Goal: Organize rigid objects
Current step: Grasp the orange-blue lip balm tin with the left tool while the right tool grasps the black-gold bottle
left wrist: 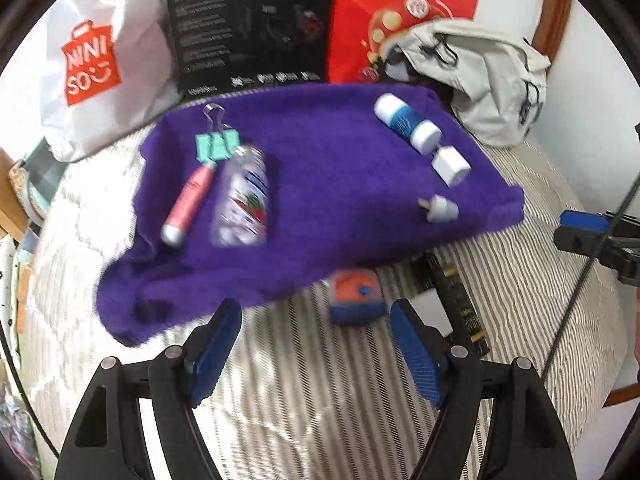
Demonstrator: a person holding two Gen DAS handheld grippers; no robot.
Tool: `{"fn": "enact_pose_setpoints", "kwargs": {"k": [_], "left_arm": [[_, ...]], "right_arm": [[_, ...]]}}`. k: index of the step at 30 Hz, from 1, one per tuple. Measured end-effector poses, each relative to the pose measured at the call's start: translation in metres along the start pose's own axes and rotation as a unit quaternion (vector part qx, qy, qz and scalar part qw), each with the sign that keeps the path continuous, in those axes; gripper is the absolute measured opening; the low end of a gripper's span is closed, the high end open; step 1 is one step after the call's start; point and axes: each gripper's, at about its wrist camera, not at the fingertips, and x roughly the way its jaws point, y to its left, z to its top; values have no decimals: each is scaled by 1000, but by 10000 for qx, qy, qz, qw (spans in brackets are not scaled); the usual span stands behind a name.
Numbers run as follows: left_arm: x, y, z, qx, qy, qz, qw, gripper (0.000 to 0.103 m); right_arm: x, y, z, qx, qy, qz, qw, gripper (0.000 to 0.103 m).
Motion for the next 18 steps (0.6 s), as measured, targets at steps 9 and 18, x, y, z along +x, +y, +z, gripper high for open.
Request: {"fn": "enact_pose_setpoints", "kwargs": {"k": [9, 18], "left_arm": [[23, -17, -4, 80, 69, 247, 9996, 74], [39, -21, -2, -16, 15, 333, 9994, 59]], "right_arm": [[-10, -14, -39, 245, 180, -63, 9995, 57], [0, -8, -46, 199, 327, 13, 9993, 57]]}}
